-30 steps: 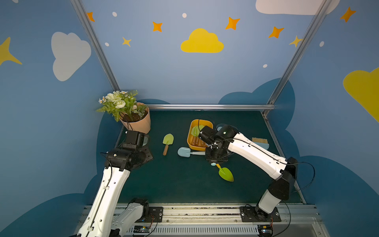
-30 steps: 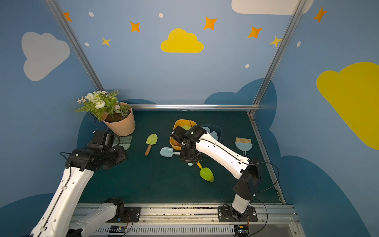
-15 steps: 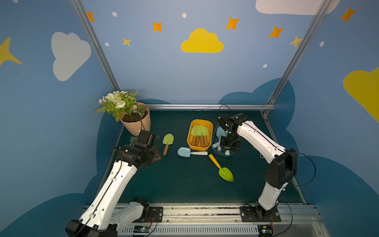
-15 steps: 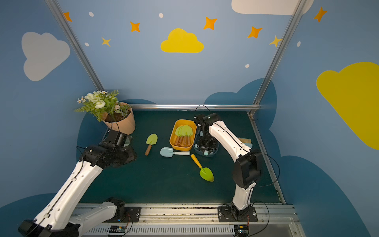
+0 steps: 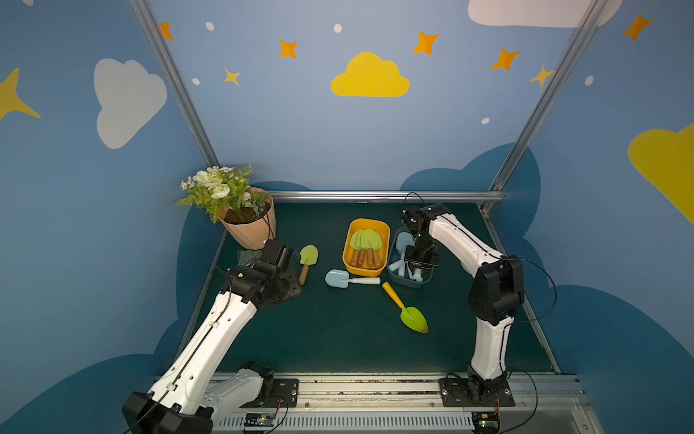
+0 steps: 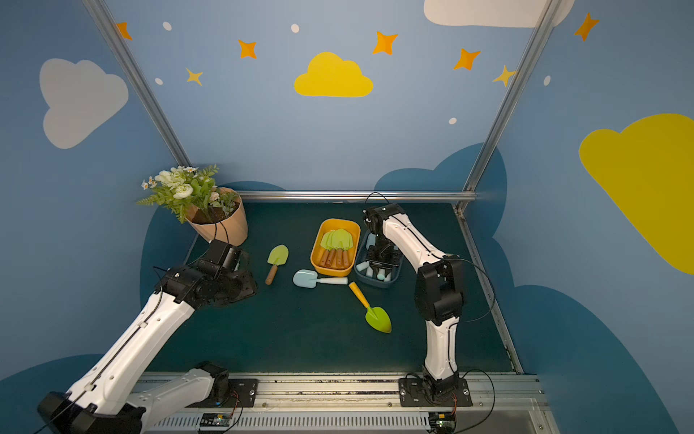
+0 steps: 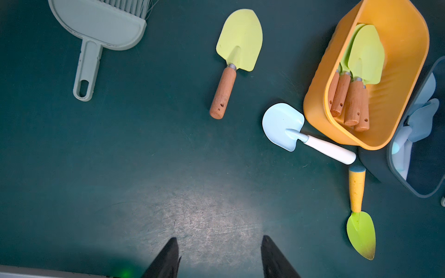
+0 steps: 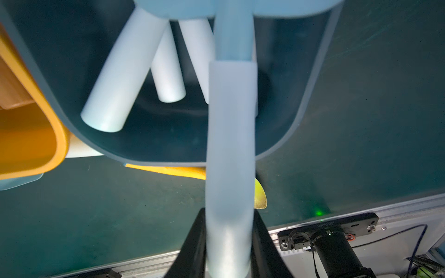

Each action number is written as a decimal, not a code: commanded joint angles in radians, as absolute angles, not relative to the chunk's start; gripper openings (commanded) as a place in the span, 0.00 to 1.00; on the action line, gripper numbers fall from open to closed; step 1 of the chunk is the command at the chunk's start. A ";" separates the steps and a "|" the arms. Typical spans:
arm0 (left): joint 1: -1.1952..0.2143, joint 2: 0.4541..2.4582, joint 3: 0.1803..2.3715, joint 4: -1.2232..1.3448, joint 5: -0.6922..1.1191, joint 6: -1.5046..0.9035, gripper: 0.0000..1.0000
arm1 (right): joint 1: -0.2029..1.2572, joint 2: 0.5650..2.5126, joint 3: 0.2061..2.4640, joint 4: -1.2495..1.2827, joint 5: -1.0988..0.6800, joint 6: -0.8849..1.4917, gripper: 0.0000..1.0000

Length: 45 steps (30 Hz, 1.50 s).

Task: Sort the small shovels by color and place them into the storage box
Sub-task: Place the shovel in the storage box.

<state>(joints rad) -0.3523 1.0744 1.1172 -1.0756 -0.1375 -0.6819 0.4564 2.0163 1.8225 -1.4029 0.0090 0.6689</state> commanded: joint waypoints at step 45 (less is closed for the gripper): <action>-0.369 1.120 1.081 -1.073 -0.153 -0.649 0.46 | 0.360 2.211 1.868 -1.315 -0.032 0.618 0.20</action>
